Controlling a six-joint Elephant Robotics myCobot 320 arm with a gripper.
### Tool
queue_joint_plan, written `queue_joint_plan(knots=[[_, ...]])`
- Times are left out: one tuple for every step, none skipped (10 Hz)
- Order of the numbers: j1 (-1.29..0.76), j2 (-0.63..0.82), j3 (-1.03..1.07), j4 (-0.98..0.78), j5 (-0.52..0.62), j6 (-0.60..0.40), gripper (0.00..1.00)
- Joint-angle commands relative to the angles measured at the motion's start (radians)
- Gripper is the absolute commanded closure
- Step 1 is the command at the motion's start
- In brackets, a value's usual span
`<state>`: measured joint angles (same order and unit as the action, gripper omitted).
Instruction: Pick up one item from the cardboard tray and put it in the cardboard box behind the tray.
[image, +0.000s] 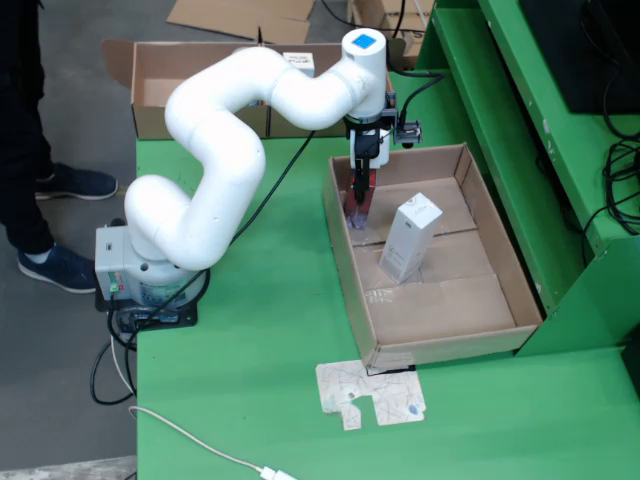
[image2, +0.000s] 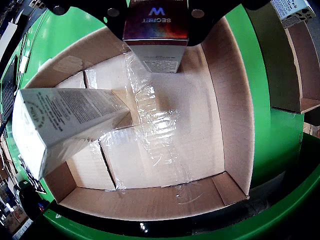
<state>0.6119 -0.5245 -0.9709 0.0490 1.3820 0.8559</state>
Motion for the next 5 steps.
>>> queue_joint_plan(knots=[[-0.008,0.053,0.029,-0.005,-0.003,-0.004,1.00],[-0.009,0.062,0.044,-0.024,-0.004,-0.007,1.00],[-0.007,0.083,0.041,-0.035,-0.010,-0.007,1.00],[-0.007,0.083,0.041,-0.035,-0.010,-0.007,1.00],[-0.007,0.126,0.049,-0.069,-0.020,-0.014,1.00]])
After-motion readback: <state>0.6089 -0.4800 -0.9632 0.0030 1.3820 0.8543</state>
